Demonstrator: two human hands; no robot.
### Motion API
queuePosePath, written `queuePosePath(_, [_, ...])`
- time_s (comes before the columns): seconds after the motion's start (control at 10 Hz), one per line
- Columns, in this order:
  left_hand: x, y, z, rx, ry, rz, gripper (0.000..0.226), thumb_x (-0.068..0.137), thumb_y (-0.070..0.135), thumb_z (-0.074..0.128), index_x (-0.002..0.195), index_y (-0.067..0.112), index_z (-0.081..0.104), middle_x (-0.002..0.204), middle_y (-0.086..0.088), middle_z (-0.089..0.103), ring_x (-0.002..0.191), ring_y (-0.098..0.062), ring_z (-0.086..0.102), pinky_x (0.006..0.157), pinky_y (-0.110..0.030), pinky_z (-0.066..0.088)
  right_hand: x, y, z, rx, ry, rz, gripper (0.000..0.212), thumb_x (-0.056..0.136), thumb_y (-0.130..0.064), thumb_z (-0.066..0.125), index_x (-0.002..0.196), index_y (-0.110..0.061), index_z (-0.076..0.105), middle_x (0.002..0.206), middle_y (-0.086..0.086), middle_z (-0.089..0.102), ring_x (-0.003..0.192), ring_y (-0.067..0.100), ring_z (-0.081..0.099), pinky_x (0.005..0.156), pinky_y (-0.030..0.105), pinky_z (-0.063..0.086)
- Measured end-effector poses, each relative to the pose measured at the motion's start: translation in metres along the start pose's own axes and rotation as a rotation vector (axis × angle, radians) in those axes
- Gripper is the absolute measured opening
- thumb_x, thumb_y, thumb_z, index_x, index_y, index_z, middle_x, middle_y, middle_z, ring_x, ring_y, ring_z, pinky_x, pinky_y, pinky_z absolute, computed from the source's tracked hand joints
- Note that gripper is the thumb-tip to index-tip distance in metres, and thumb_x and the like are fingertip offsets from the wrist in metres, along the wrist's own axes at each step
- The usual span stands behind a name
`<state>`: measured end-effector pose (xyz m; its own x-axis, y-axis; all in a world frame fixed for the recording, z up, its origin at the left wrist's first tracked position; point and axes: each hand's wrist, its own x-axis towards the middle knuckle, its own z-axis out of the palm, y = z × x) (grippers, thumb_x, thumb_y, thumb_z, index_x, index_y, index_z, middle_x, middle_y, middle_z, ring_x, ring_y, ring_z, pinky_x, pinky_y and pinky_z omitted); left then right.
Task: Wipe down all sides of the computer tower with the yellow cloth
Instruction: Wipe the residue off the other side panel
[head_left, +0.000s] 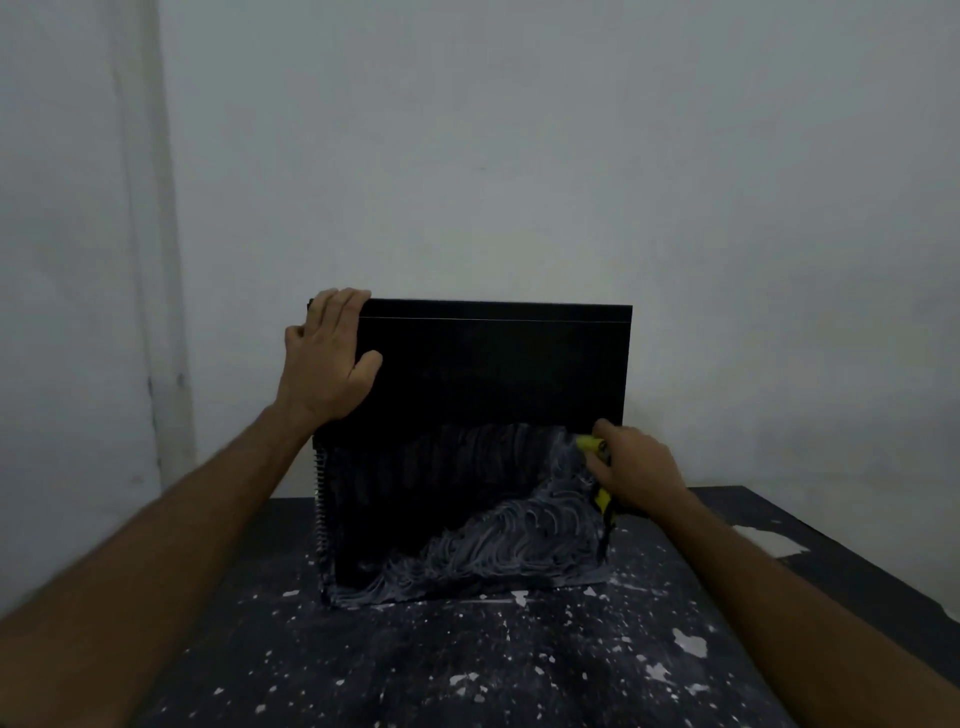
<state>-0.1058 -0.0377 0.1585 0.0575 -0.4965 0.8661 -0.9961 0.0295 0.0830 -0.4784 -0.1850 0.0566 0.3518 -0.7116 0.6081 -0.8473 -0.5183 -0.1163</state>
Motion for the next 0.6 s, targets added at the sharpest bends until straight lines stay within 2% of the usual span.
queuePosePath(0.1, [0.001,-0.002,-0.001,0.006,-0.004,0.006,0.075,0.081,0.038,0.041,0.152,0.016,0.034,0.157,-0.003,0.035,0.149,-0.021,0.024,0.101,-0.052,0.033,0.002,0.002,-0.005,-0.032,-0.012,0.053,0.025,0.091,-0.035,0.063,0.086,-0.015,0.048,0.073,0.004,0.05,0.068,0.03,0.058,0.056,0.037,0.047])
queuePosePath(0.2, [0.001,-0.001,0.0,0.012,-0.003,0.005,0.075,0.081,0.038,0.042,0.152,0.016,0.035,0.156,-0.003,0.035,0.148,-0.021,0.025,0.1,-0.052,0.033,0.002,-0.003,-0.002,-0.016,0.053,-0.012,0.024,0.094,-0.032,0.062,0.091,-0.013,0.048,0.076,0.008,0.055,0.067,0.033,0.058,0.053,0.037,0.043])
queuePosePath(0.3, [0.0,-0.001,0.001,0.014,-0.001,0.009,0.074,0.081,0.038,0.043,0.152,0.016,0.035,0.155,-0.003,0.036,0.148,-0.021,0.025,0.1,-0.052,0.033,0.002,-0.011,-0.005,-0.093,-0.069,-0.069,0.021,0.092,-0.031,0.061,0.092,-0.012,0.054,0.077,0.007,0.055,0.071,0.032,0.059,0.055,0.035,0.042])
queuePosePath(0.4, [0.001,0.0,0.0,0.015,-0.003,0.008,0.075,0.081,0.038,0.042,0.152,0.016,0.035,0.155,-0.003,0.036,0.147,-0.022,0.026,0.1,-0.052,0.034,0.007,-0.006,-0.005,-0.022,0.083,0.015,0.024,0.089,-0.029,0.066,0.081,-0.011,0.05,0.068,0.004,0.05,0.062,0.031,0.055,0.049,0.033,0.034])
queuePosePath(0.5, [0.0,-0.001,0.0,0.018,0.002,0.004,0.075,0.081,0.039,0.042,0.152,0.016,0.034,0.155,-0.003,0.035,0.148,-0.021,0.026,0.1,-0.052,0.034,0.003,-0.016,0.0,-0.13,-0.041,-0.137,0.021,0.094,-0.035,0.061,0.092,-0.015,0.057,0.079,0.005,0.058,0.072,0.03,0.061,0.055,0.036,0.045])
queuePosePath(0.6, [0.001,0.001,0.0,0.01,-0.001,0.005,0.075,0.081,0.039,0.042,0.152,0.016,0.035,0.155,-0.003,0.036,0.148,-0.021,0.025,0.1,-0.052,0.033,0.006,-0.012,-0.006,-0.067,0.019,-0.021,0.024,0.087,-0.033,0.067,0.082,-0.012,0.058,0.069,0.003,0.053,0.063,0.026,0.054,0.049,0.032,0.036])
